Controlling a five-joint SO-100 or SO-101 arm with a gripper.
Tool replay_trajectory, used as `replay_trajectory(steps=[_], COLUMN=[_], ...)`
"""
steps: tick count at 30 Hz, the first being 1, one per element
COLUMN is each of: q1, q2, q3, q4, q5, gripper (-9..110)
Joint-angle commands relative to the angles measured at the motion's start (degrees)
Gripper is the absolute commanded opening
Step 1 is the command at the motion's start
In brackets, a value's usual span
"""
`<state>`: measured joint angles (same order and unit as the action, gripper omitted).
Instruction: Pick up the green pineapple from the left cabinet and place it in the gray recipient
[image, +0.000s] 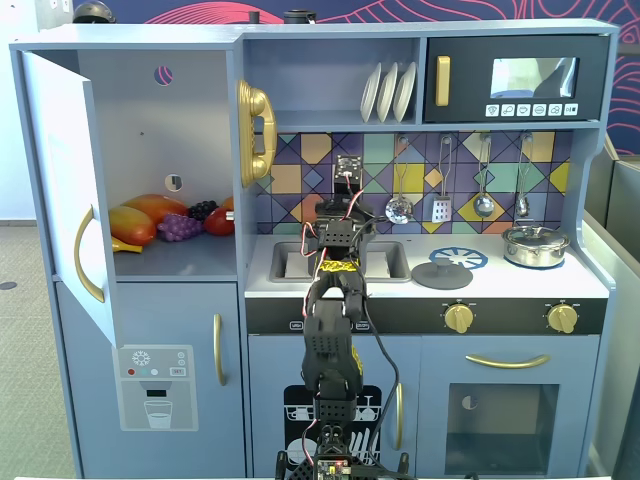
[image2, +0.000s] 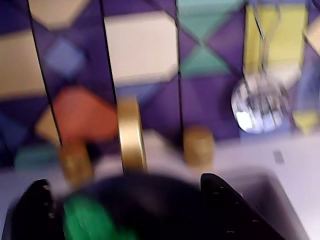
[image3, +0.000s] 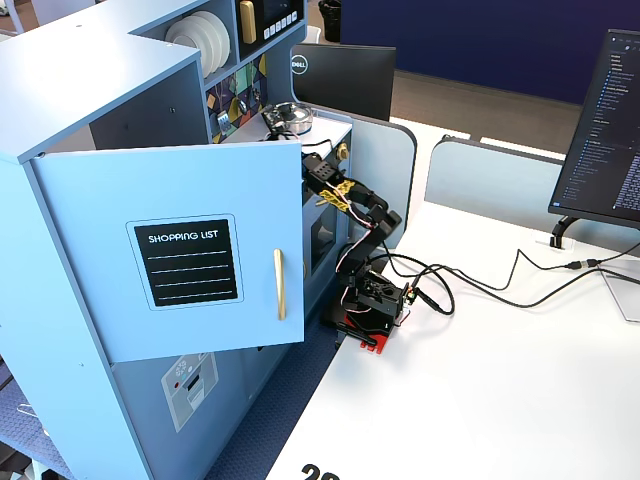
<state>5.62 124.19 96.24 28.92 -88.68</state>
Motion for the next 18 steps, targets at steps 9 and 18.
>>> replay_trajectory(steps=[9,18], q1=[1.05,-4.13], q2=[40.61,45.53], q3=[14.41,54.4], q4=[49.31,35.68], q5=[-1.32,0.79], gripper=[3,0])
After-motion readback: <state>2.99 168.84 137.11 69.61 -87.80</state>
